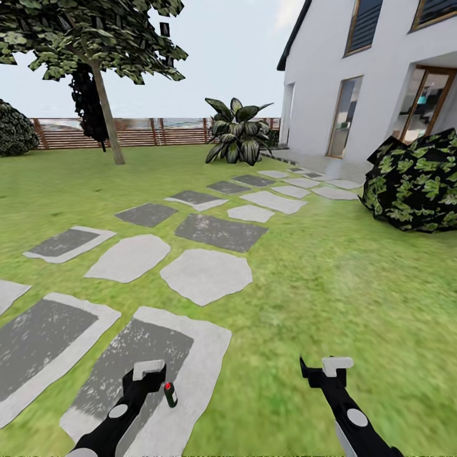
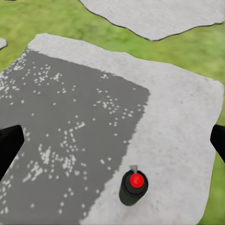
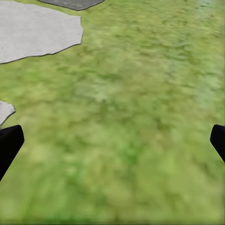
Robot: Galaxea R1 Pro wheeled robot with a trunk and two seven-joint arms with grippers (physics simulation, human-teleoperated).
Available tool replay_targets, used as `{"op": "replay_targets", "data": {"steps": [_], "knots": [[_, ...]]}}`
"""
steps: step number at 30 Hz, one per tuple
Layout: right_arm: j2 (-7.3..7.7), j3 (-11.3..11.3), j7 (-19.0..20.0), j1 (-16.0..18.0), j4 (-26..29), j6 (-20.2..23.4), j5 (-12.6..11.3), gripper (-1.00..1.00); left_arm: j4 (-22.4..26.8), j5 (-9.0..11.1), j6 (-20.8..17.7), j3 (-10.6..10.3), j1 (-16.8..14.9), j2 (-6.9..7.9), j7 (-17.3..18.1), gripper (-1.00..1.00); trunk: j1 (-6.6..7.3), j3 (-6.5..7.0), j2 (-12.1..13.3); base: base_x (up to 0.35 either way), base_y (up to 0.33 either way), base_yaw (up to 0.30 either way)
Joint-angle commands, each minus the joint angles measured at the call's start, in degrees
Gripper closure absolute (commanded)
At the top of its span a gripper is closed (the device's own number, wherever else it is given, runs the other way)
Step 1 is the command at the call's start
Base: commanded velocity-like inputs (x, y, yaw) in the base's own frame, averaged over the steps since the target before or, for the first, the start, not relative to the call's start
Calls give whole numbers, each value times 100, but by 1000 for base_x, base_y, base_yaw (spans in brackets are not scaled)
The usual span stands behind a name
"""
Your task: Pick up the pesticide atomizer in the garden and spray insectifuge to fully cover both potted plants in the garden.
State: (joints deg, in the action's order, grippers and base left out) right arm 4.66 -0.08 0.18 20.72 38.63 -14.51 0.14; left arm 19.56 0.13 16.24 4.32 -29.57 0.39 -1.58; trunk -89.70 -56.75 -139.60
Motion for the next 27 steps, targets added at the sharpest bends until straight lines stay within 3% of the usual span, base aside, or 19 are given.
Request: {"op": "replay_targets", "data": {"steps": [1,9,27], "knots": [[5,-3,1,3,-4,-19,1,-100,-5,2,19,7,-4,2,-5,-100,-21,-28,-44,0,0,0],[9,-10,0,3,-4,-25,-5,-100,-5,3,19,7,-3,0,-5,-100,-197,-234,-364,0,0,0],[9,-10,-1,3,0,-25,-5,-100,-5,-3,19,7,-5,-4,-5,-100,-243,-796,-388,0,0,0]]}}
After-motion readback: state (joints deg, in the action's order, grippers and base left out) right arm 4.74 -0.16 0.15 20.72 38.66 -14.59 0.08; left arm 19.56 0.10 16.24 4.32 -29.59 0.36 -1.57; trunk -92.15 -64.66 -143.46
